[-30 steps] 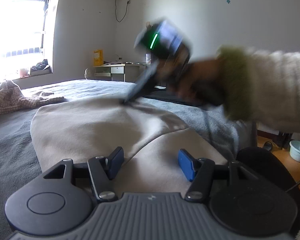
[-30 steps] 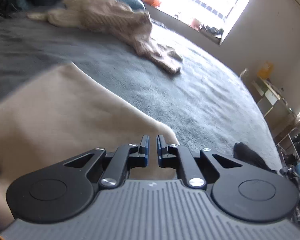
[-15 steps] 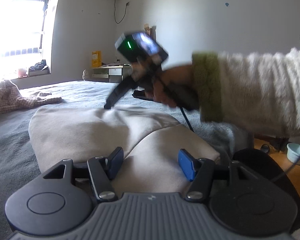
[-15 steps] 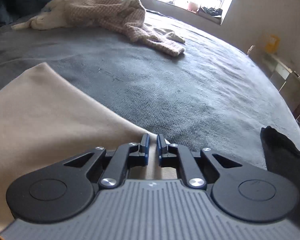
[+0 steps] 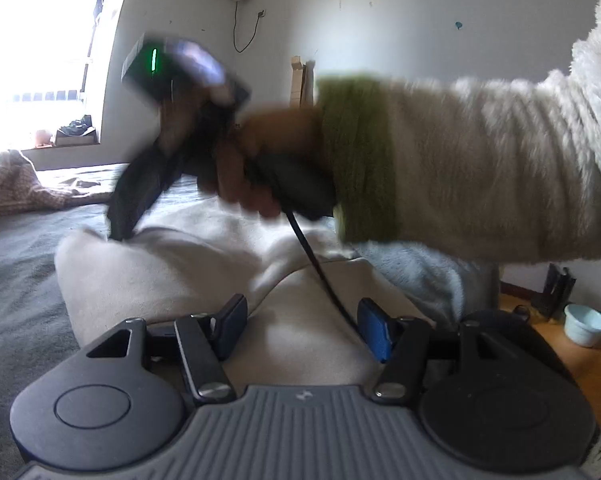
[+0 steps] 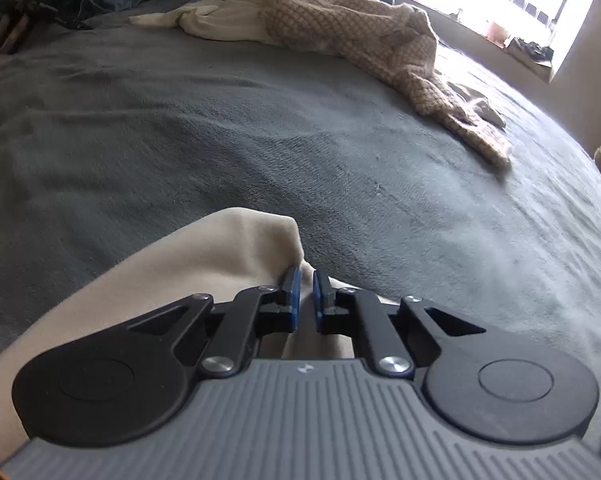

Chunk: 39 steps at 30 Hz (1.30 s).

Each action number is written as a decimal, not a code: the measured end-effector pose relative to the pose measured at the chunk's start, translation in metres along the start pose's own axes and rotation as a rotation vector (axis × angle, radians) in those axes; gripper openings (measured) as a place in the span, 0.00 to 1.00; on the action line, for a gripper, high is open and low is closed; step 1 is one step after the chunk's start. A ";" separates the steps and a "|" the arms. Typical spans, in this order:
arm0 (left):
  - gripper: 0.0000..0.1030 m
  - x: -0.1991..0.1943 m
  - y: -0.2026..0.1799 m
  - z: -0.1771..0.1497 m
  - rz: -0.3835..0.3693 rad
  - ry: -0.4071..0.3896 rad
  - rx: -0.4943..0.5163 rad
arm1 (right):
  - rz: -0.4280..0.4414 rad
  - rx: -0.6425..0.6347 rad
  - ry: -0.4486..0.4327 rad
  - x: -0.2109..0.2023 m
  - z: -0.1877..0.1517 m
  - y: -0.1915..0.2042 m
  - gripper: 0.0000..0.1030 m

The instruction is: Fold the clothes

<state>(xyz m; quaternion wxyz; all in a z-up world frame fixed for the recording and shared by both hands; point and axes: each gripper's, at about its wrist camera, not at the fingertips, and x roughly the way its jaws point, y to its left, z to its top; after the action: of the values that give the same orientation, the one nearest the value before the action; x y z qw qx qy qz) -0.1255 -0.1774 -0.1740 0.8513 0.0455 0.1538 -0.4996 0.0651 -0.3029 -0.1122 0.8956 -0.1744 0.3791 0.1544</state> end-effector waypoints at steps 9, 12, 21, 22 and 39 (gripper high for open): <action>0.59 -0.001 0.005 0.002 0.018 0.009 0.006 | 0.168 -0.003 -0.011 0.029 0.013 0.021 0.05; 0.58 -0.006 0.004 0.006 0.013 0.019 0.007 | 0.142 0.002 -0.046 -0.004 0.021 0.015 0.06; 0.58 -0.053 0.019 0.016 -0.018 0.042 -0.101 | 0.279 0.073 -0.004 -0.075 -0.026 0.024 0.07; 0.58 -0.056 0.019 0.015 -0.010 0.049 -0.108 | 0.268 0.065 0.025 -0.058 -0.041 0.034 0.07; 0.59 -0.037 0.054 0.020 0.047 0.105 -0.117 | 0.264 0.384 -0.055 -0.086 -0.130 0.038 0.07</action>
<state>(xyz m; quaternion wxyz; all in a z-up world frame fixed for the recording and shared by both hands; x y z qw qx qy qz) -0.0907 -0.1244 -0.1479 0.8549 0.0253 0.2260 -0.4663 -0.0886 -0.3374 -0.1415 0.8942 0.0548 0.3967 0.2000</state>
